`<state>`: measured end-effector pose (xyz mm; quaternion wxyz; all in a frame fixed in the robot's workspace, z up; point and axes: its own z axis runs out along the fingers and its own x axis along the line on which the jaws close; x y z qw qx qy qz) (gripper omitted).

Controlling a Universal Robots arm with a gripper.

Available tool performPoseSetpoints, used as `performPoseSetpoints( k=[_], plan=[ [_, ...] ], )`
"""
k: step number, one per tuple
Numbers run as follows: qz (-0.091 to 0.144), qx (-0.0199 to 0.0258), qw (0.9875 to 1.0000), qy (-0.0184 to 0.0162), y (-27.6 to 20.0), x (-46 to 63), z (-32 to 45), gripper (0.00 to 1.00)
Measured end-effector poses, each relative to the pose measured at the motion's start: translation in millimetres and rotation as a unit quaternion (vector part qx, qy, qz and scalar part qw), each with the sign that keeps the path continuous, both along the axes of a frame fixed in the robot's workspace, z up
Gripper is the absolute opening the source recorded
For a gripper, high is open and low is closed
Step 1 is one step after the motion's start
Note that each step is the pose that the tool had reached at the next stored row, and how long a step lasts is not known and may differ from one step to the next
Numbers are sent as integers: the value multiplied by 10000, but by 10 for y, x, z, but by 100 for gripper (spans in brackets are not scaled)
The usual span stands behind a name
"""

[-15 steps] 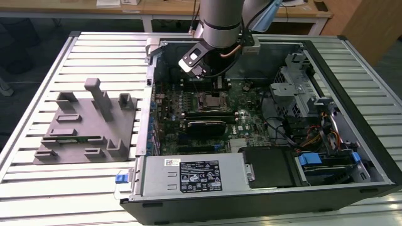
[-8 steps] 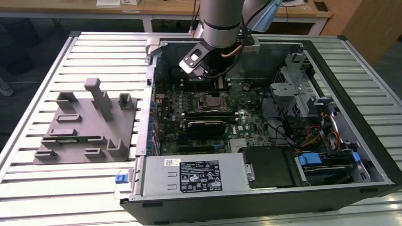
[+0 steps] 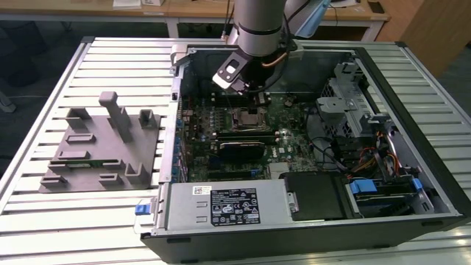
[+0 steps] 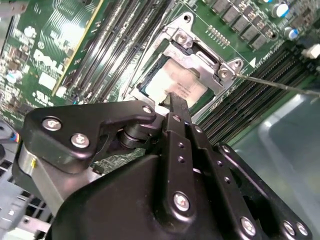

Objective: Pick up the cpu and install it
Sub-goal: 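Close the cpu cover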

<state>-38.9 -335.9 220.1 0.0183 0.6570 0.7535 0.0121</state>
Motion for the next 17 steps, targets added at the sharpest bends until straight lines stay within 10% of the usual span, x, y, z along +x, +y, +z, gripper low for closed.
performPoseSetpoints(
  k=[8,17],
  plan=[
    [616,-22,9981,0,0,0,0,11],
    [1325,-82,9911,3,0,0,0,11]
  ],
)
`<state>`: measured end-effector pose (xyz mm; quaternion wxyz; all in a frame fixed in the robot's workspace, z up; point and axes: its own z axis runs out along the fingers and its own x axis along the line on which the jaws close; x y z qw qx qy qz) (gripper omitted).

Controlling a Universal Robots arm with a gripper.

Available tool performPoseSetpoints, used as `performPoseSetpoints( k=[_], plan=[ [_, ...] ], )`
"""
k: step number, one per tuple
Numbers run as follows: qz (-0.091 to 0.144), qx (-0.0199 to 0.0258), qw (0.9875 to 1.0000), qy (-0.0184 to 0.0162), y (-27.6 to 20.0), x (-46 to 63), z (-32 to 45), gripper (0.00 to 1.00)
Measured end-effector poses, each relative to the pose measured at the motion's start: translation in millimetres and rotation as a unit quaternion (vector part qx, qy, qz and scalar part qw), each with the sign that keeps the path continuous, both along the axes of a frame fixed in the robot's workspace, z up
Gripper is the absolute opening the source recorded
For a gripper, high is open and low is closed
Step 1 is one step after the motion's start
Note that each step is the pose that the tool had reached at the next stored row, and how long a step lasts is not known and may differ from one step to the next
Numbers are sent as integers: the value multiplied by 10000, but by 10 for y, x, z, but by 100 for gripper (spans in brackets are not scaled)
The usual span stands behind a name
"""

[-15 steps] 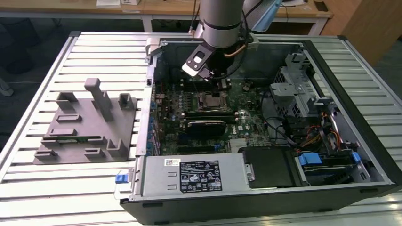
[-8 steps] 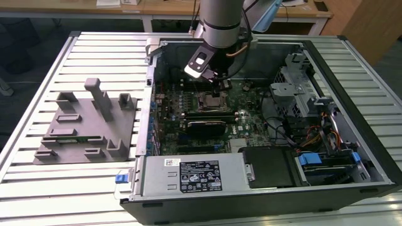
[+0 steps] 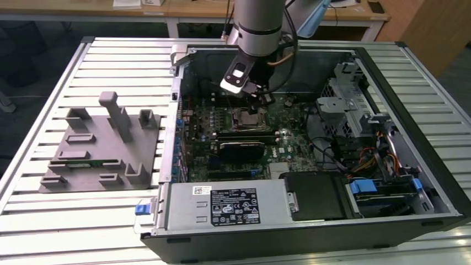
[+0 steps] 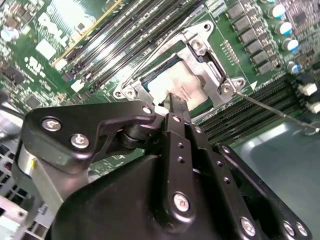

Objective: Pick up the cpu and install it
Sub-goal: 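Close the cpu cover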

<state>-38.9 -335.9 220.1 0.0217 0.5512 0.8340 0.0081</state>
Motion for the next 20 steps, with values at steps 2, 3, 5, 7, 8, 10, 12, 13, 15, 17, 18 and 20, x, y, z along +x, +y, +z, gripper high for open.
performPoseSetpoints(
  k=[2,3,5,7,8,10,12,13,15,17,18,20],
  plan=[
    [161,-9,9999,0,0,0,0,11],
    [240,-10,9997,0,0,0,0,11],
    [398,-11,9992,0,0,0,0,11],
    [573,-15,9984,0,0,0,0,11],
    [659,-18,9978,0,0,0,-1,11],
    [828,-24,9966,0,0,0,-1,11],
    [1001,-34,9950,0,0,0,-1,11],
    [1083,-39,9941,1,-1,0,-1,11],
    [1246,-51,9922,1,0,0,-2,11],
    [1412,-63,9900,2,0,0,-2,11],
    [1498,-70,9887,2,0,0,-3,11],
    [1678,-82,9858,3,0,0,-3,11]
  ],
)
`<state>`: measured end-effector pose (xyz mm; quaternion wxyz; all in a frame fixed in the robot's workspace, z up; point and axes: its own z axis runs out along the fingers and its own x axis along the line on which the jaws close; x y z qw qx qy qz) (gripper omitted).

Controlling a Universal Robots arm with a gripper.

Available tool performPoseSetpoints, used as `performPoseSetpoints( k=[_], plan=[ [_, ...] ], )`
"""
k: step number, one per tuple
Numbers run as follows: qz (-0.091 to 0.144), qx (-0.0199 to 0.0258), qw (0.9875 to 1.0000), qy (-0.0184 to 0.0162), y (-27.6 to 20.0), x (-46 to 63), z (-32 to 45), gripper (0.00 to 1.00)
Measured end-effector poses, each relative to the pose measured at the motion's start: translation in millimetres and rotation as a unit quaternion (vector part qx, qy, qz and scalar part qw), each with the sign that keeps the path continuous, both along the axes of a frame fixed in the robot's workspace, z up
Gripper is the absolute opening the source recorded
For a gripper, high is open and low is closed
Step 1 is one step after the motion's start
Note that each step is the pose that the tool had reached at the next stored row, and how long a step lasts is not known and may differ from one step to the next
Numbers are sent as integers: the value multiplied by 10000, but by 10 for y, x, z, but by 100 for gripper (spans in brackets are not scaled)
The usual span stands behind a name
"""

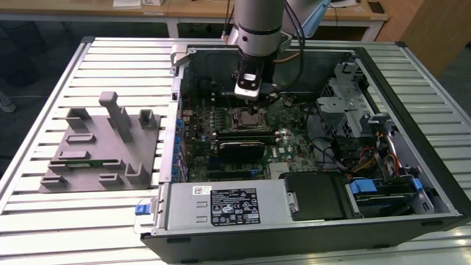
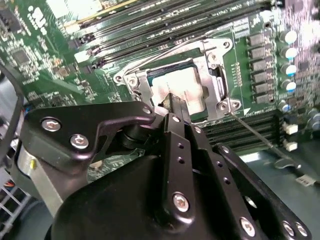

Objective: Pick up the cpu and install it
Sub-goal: 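Close the cpu cover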

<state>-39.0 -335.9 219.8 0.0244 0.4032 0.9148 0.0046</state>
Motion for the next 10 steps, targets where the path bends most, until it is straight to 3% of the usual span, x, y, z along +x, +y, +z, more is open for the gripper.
performPoseSetpoints(
  k=[5,10],
  plan=[
    [438,-34,9990,0,0,0,-2,11],
    [877,-73,9961,0,0,-1,-3,11]
  ],
)
